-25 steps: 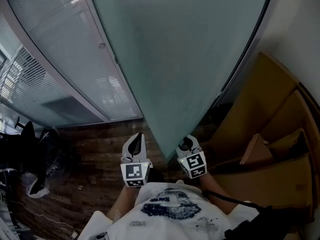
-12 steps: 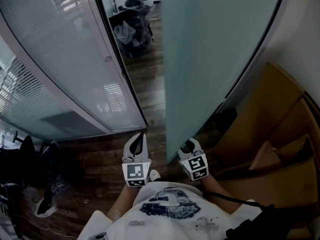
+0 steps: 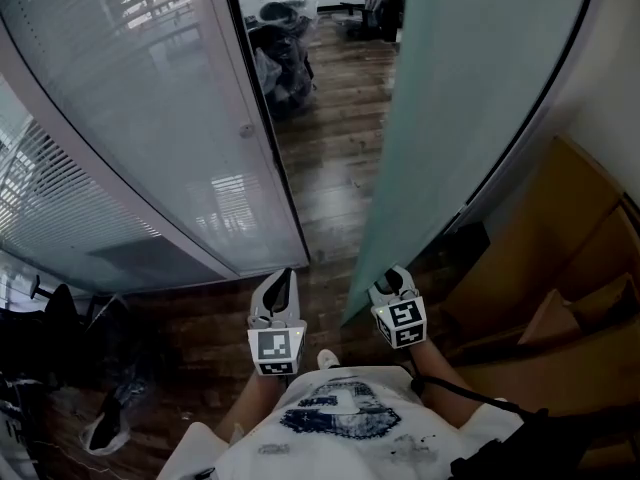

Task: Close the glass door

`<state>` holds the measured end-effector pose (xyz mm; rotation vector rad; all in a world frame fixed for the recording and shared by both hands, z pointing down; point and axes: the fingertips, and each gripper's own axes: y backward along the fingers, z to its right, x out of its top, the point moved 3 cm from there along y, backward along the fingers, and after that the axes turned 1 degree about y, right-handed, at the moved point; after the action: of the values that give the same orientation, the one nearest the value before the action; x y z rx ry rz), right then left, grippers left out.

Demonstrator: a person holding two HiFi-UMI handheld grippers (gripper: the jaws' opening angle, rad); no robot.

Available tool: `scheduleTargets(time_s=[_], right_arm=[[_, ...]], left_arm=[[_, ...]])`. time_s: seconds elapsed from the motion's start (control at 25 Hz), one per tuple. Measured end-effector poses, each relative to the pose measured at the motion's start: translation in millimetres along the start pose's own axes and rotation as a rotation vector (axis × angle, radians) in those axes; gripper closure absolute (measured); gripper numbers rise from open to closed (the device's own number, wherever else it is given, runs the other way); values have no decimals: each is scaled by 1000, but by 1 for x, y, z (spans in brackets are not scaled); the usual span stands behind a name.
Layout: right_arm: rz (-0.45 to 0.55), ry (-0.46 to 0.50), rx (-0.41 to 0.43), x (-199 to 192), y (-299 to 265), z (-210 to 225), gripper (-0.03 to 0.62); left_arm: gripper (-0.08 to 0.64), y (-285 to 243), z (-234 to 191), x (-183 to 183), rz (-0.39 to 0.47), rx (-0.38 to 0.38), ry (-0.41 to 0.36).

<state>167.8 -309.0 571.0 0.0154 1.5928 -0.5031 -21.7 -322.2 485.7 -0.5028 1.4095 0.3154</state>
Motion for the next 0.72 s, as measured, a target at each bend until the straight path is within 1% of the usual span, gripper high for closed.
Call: scheduleTargets(time_s=[0.12, 0.4, 0.52, 0.72], right_arm=[[7, -3, -18, 6, -16, 0, 476], [-2, -32, -53, 19, -58, 2, 476], [-9, -34, -72, 23, -72, 4, 476], [-11, -34, -79, 28, -93, 10, 476]], left_arm=[[557, 5, -11, 0, -5, 12, 28], [557, 16, -37, -15, -2, 61, 53], [557, 21, -50, -17, -3, 90, 65], [557, 26, -66, -23, -4, 144, 81]])
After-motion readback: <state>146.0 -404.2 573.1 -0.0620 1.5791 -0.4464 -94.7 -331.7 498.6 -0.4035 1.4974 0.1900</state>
